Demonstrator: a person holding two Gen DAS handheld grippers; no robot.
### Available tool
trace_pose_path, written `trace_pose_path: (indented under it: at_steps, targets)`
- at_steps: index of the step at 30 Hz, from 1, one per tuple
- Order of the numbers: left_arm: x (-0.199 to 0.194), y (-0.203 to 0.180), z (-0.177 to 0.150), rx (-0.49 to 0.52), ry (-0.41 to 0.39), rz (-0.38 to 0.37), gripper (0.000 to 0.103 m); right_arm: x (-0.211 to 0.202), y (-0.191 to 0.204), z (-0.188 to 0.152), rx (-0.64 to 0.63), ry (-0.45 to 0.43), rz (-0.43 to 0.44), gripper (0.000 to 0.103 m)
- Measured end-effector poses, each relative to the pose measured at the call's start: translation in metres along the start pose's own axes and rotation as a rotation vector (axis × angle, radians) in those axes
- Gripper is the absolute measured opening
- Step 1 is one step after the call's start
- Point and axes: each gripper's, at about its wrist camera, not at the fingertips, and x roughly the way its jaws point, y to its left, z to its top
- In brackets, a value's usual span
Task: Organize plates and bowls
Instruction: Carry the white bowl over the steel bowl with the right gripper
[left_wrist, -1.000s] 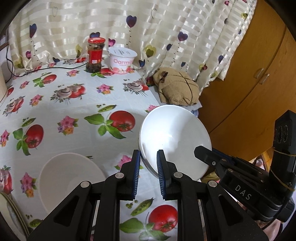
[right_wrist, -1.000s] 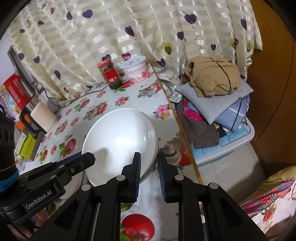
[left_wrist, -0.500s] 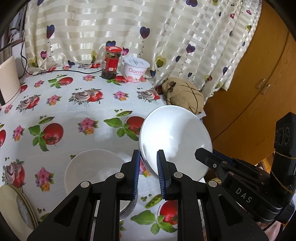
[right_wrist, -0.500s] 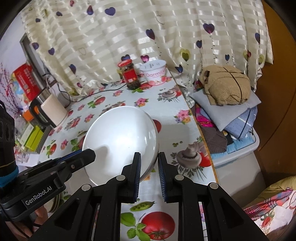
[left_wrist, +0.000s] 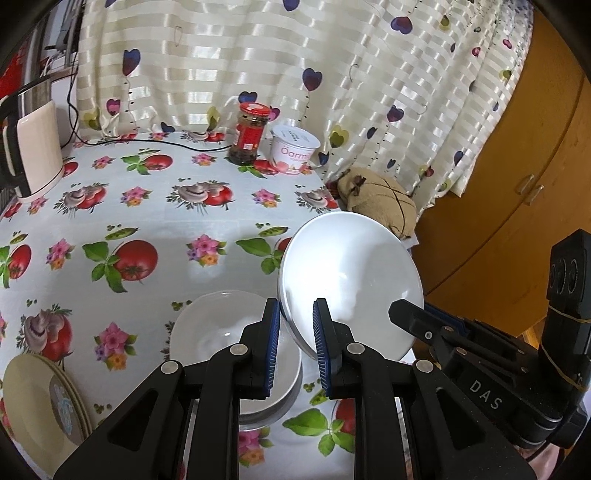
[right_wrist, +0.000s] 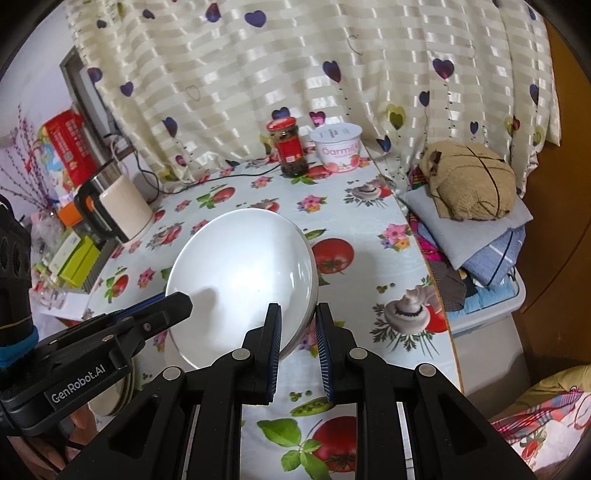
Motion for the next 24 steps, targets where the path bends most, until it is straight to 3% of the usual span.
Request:
trace_pose_path:
  at_steps: [24]
  targets:
    - [-0.012,0.042,-0.017,-0.081,0.011,0.072,0.019,0.022,0.039,-0.011,-0.052,0.065,0.068,0.019]
